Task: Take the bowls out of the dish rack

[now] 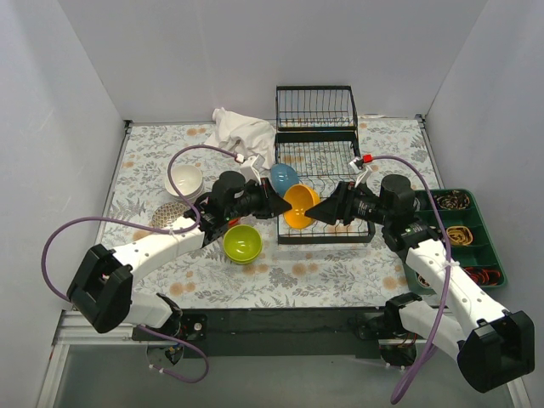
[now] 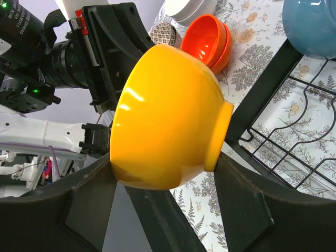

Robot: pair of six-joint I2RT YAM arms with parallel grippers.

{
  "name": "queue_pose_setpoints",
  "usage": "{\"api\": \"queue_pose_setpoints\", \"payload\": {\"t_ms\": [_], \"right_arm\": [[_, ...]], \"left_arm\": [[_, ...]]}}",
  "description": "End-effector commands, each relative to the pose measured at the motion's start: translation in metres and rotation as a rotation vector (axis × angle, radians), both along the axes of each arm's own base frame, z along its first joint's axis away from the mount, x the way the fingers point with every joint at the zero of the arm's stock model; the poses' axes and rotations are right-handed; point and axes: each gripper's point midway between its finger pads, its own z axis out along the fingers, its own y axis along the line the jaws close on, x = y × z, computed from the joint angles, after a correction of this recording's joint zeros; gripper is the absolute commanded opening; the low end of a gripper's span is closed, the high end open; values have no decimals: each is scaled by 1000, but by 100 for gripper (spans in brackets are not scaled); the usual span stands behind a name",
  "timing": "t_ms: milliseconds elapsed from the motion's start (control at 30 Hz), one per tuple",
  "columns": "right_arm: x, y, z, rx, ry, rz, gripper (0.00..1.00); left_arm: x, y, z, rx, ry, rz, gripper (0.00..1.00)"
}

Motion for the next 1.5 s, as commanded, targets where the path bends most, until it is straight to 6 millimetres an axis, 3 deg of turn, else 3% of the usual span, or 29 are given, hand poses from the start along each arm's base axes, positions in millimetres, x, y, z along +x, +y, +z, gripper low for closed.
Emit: {"api": "queue_pose_setpoints", "payload": {"t_ms": [0, 100, 200, 267, 467, 667, 800, 900, 1167, 1333, 1467], "right_arm": [[-6, 5, 17, 44, -68, 40, 46], [-5, 3, 15, 39, -70, 30, 76], [-5, 3, 12, 27, -62, 29, 93], [-5, 2, 12, 10, -69, 27, 97], [4, -6, 12, -79, -108, -17, 99], [19, -21, -3, -231, -133, -81, 99], [26, -22, -17, -284, -110, -72, 99], [29, -21, -20, -291, -100, -67, 99], [35, -20, -27, -317, -105, -58, 99], [33, -20, -40, -335, -98, -39, 99], [37, -20, -39, -343, -114, -41, 99]], "left_arm": [[7, 11, 16, 10, -60, 67, 0], [8, 18, 15, 33, -61, 98, 0], [10, 28, 10, 69, -49, 147, 0], [10, 36, 9, 92, -39, 176, 0], [14, 78, 4, 195, -13, 354, 0], [8, 156, -22, 326, 168, 620, 0], [-2, 224, -34, 399, 297, 797, 0], [-12, 255, -39, 436, 355, 891, 0], [-48, 285, -77, 526, 540, 1007, 0], [-54, 289, -100, 536, 585, 1034, 0], [-62, 280, -134, 497, 667, 1008, 0]]}}
